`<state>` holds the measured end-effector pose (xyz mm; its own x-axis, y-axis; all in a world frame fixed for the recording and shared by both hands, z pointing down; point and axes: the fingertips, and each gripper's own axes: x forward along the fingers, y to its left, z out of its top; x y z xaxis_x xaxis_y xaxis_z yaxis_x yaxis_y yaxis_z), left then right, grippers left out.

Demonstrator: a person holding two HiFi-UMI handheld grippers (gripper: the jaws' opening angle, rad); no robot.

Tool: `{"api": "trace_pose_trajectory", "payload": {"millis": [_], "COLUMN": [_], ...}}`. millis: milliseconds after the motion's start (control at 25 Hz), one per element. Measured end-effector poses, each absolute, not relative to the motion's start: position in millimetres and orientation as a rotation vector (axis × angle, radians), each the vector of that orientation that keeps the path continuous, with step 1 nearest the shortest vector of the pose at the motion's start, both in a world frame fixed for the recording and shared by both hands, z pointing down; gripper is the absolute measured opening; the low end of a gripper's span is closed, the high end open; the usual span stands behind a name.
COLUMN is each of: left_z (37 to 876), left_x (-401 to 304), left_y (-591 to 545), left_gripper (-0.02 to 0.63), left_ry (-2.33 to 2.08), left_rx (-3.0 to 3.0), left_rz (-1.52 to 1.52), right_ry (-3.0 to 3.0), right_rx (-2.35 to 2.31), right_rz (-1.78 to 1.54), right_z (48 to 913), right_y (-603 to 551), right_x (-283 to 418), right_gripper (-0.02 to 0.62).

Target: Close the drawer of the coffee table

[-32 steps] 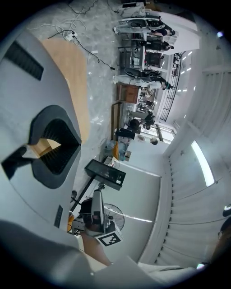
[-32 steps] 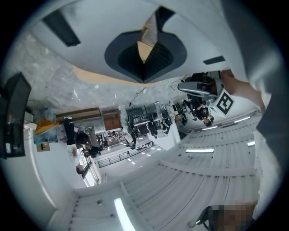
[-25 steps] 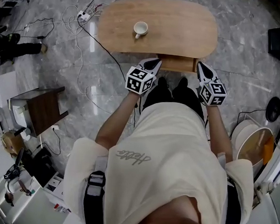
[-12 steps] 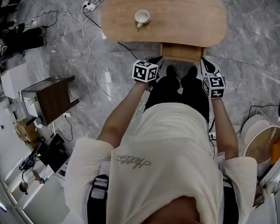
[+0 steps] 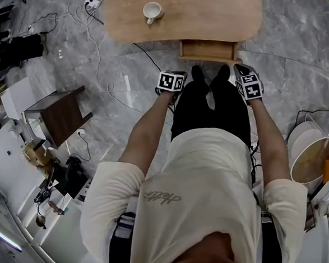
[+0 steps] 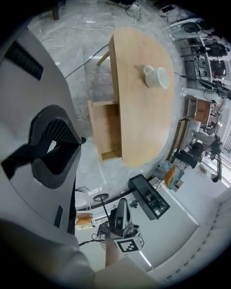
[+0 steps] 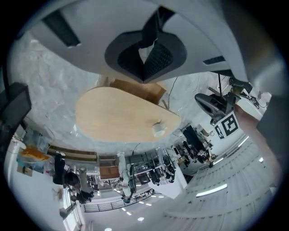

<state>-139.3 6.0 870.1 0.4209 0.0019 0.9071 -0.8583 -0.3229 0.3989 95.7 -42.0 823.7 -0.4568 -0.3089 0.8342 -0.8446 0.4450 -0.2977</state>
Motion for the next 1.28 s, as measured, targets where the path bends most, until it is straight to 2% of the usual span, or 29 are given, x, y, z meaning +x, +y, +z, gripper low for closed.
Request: {"api": "trace_pose_trajectory", "payload": {"millis": [560, 920, 1280], "left_z": [977, 1063, 1128], "left_x": [-146, -144, -140], "left_y": [17, 22, -14], "left_gripper": [0.005, 0.005, 0.005], "left_ry": [-0.794, -0.682, -0.757], "left_rx": [1.534, 1.547, 1.528], "left_rz": [1.082, 1.169, 1.157], "right_ry": [-1.651, -1.572, -1.574], "right_rx": [0.903, 0.895, 0.939], "right_rz": [1.374, 1.418, 1.467], "right_z": [1002, 1074, 1123], "right_y": [37, 34, 2], "right_x": [109, 108, 99], "right_gripper": [-0.005, -0.005, -0.005]}}
